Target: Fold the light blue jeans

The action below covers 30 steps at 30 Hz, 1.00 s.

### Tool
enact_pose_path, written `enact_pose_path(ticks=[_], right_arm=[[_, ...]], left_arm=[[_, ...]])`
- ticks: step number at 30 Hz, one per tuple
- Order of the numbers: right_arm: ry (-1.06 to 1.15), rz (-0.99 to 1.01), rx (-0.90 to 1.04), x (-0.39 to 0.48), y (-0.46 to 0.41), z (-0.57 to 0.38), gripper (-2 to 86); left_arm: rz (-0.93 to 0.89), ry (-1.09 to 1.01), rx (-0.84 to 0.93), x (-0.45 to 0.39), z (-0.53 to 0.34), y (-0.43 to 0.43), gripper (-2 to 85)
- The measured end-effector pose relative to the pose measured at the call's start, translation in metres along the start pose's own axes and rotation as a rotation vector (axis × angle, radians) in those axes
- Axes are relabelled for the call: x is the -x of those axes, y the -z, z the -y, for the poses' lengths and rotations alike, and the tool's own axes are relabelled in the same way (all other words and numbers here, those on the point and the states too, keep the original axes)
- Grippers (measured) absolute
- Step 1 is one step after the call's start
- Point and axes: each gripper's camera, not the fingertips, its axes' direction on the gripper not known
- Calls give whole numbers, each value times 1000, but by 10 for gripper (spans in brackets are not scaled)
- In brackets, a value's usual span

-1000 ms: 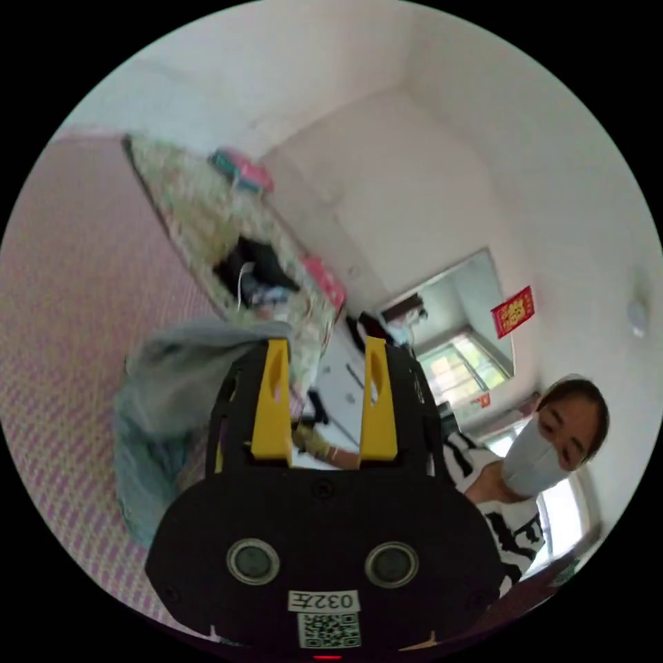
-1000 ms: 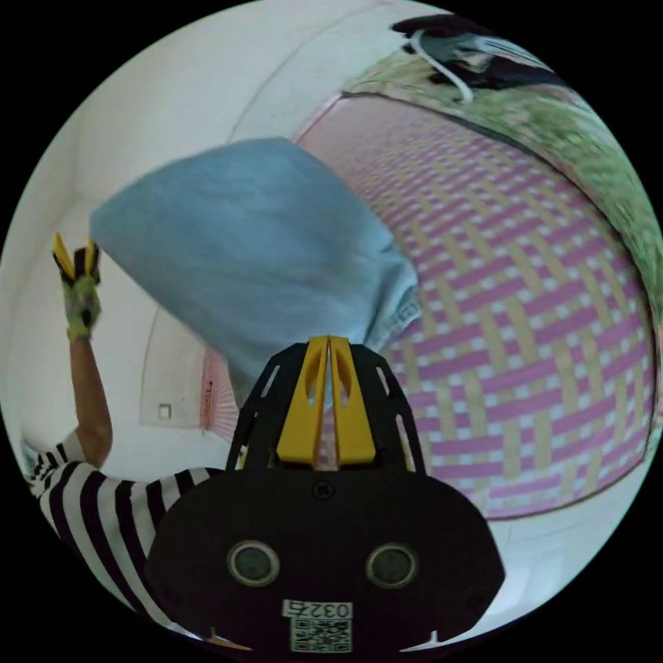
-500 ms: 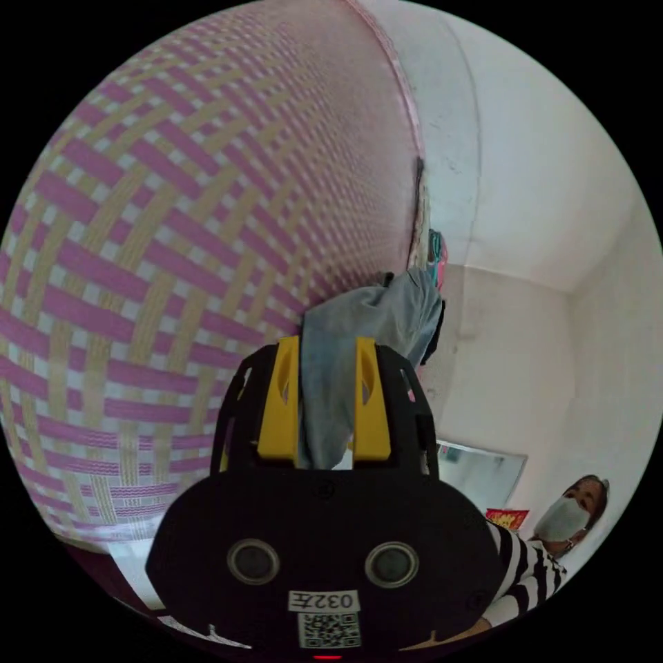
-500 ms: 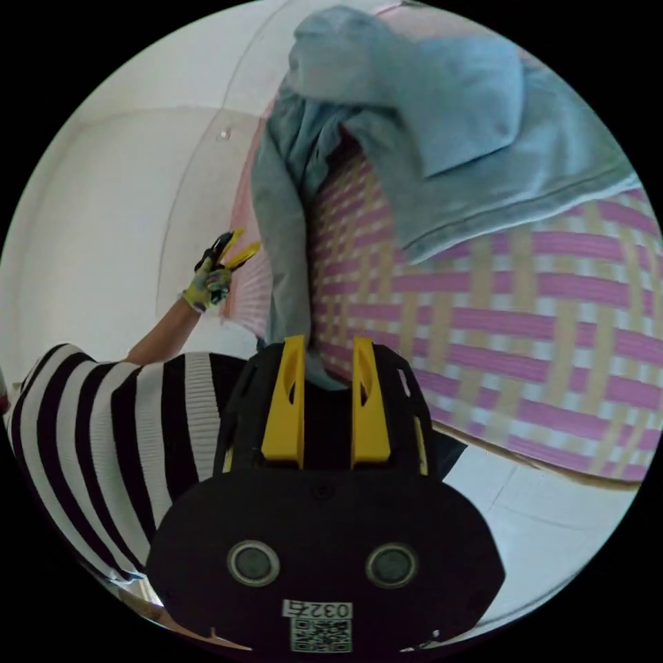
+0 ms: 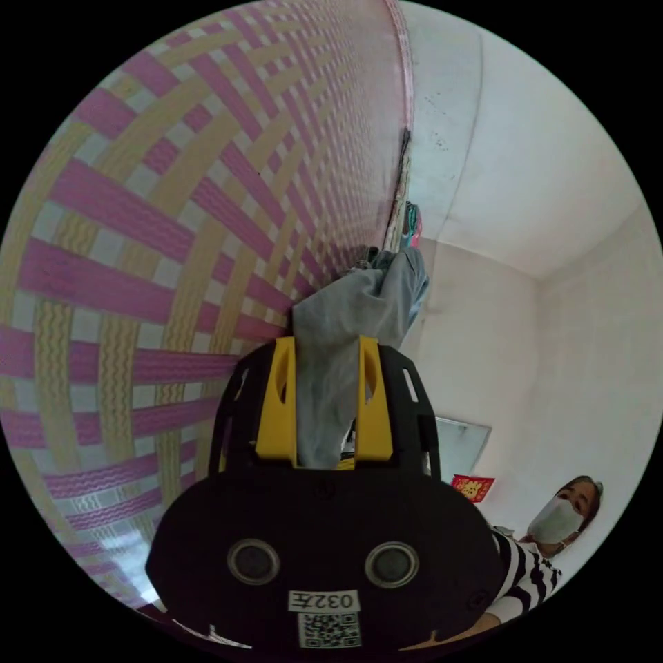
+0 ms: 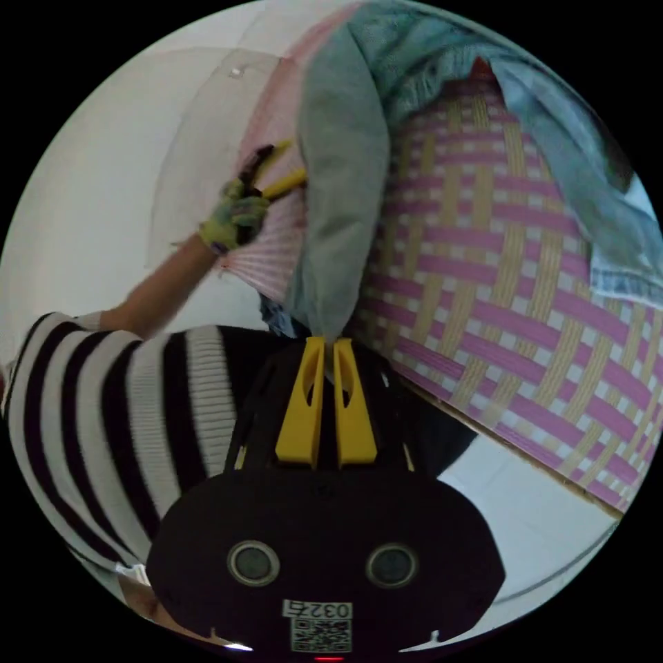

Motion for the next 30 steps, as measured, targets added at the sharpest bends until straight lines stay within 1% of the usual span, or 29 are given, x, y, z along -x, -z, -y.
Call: enact_pose_path(ticks=[2, 3, 5, 6, 8, 9, 10, 11, 13, 15, 17, 21, 25, 27, 28, 30], right_arm=[[97, 99, -195, 33, 43, -24, -6], [120, 112, -241, 42, 56, -30, -7], [258, 115, -406, 84, 106, -56, -9], [288, 109, -441, 94, 118, -63, -9], [388, 75, -624, 129, 167, -96, -10], [407, 73, -673, 136, 178, -105, -10], [430, 61, -762, 146, 199, -122, -10], [419, 11, -838, 154, 216, -138, -10], [375, -88, -946, 159, 238, -162, -10], [345, -64, -1038, 155, 255, -185, -10], [361, 3, -1151, 154, 272, -211, -10], [401, -2, -1236, 172, 292, -233, -10], [437, -63, -1274, 199, 305, -243, -10], [445, -68, -1286, 206, 306, -246, -10], [461, -62, -1285, 210, 306, -249, -10], [478, -63, -1286, 216, 305, -255, -10]], left_arm=[[-63, 3, 14, -3, -1, 3, 104], [-86, 6, 18, -3, -3, 2, 106], [-214, 14, 41, -5, -12, -9, 103], [-249, 16, 48, -6, -14, -14, 102], [-363, 18, 66, -13, -25, -36, 98], [-392, 18, 65, -15, -27, -41, 95], [-459, 11, 76, -20, -30, -52, 89], [-513, -10, 94, -27, -33, -62, 87], [-523, -59, 137, -42, -36, -75, 85], [-538, -126, 192, -59, -38, -86, 84], [-606, -194, 253, -75, -42, -97, 81], [-651, -217, 283, -78, -49, -101, 83], [-531, -97, 297, -46, -60, -97, 97], [-474, -36, 274, -27, -64, -91, 106], [-462, -2, 233, -15, -66, -86, 112], [-505, 33, 146, -3, -65, -78, 121]])
